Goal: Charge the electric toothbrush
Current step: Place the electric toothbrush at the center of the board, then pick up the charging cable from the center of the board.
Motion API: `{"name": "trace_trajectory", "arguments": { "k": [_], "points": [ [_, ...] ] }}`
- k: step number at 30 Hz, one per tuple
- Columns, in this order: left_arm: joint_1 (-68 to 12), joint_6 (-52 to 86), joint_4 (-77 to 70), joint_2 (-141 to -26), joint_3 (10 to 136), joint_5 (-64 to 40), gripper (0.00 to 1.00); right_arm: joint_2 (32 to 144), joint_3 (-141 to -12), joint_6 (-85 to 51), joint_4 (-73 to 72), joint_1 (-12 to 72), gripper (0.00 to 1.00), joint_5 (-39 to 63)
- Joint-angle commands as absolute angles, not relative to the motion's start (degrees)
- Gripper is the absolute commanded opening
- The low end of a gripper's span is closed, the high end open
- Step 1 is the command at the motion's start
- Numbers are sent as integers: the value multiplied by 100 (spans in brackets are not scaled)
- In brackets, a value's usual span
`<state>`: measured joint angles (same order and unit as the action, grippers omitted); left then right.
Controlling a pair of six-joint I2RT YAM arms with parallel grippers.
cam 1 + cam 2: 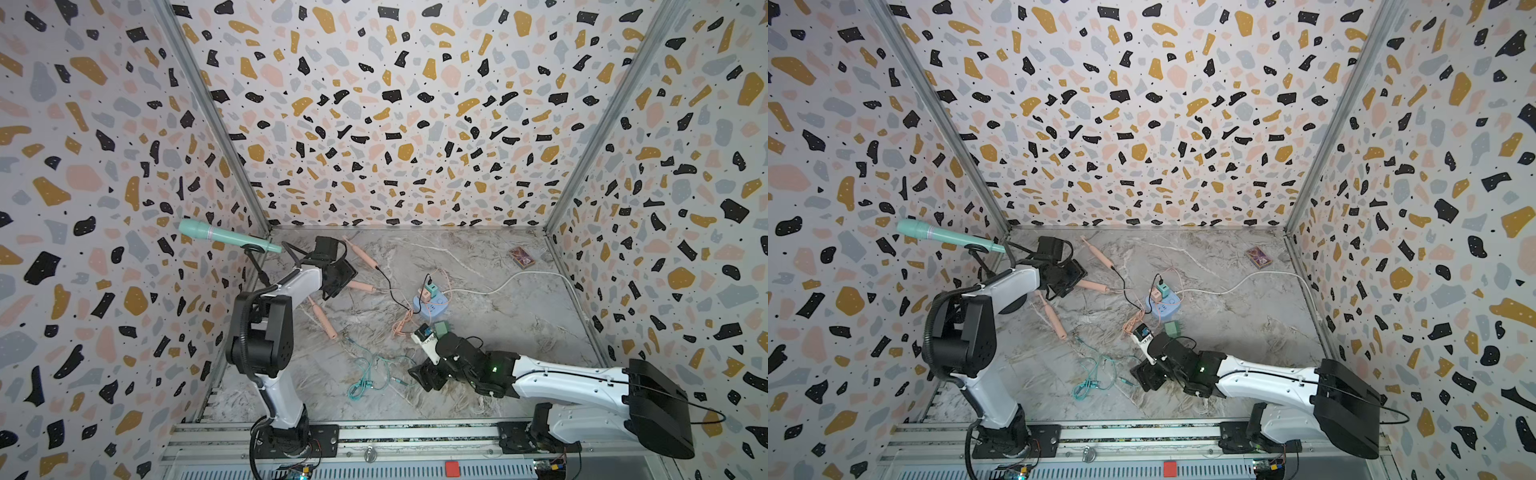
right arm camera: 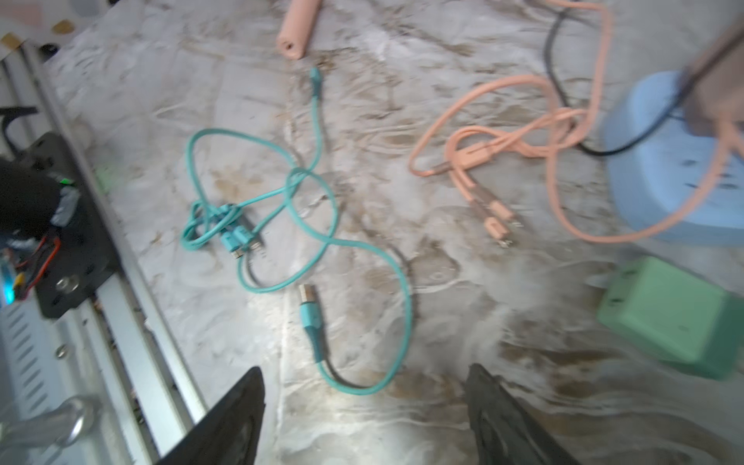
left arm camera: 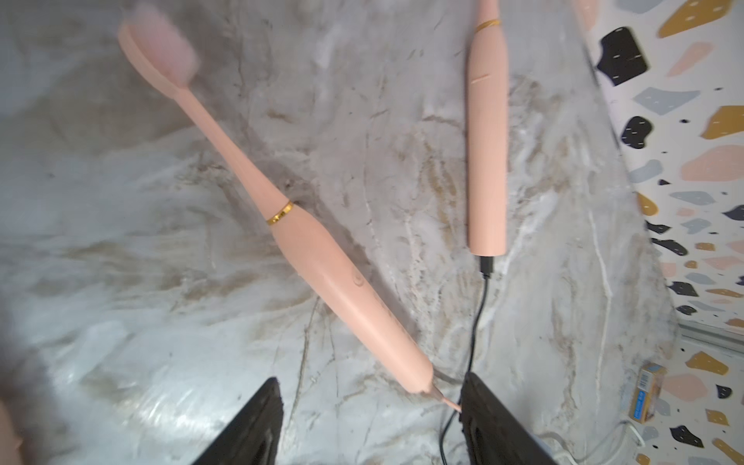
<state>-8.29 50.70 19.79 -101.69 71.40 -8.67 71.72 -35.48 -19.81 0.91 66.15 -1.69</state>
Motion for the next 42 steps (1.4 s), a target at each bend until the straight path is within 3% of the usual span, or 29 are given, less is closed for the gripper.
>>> {"name": "trace_trajectory", "arguments": {
  "k": [1,3,6,7,21,28,32,38,42],
  "points": [
    [-809,4858,2221,-9450,7154,-713,70,7469,-3682,-1591,-113,6693,76,31],
    [-812,4871,2184,-9101,6906,-651,80,7741,-3684,-1486,-186,6734,72,35],
    [-821,4933,2086,-8547,6465,-595,82,8212,-3842,-1287,-160,6984,68,-197],
    [-839,4974,2053,-8361,6310,-555,100,8354,-3879,-1258,-166,7093,67,-421],
    [-848,5021,2099,-6958,5459,-440,100,9127,-3872,-1194,-657,7303,50,-1221],
    [-857,5387,1932,-6605,5030,-668,100,9522,-4022,-1167,-431,7567,30,-1249],
    [-977,5750,1785,-6416,4681,-992,100,9494,-4034,-1214,-281,7568,0,-1332],
    [-2040,6622,1214,-5826,4061,-1069,100,8693,-4162,-1169,-53,7531,0,-1194],
    [-2899,7767,240,-5055,3236,-988,100,7463,-3874,-1203,-449,7009,0,-394]
  ]
}}
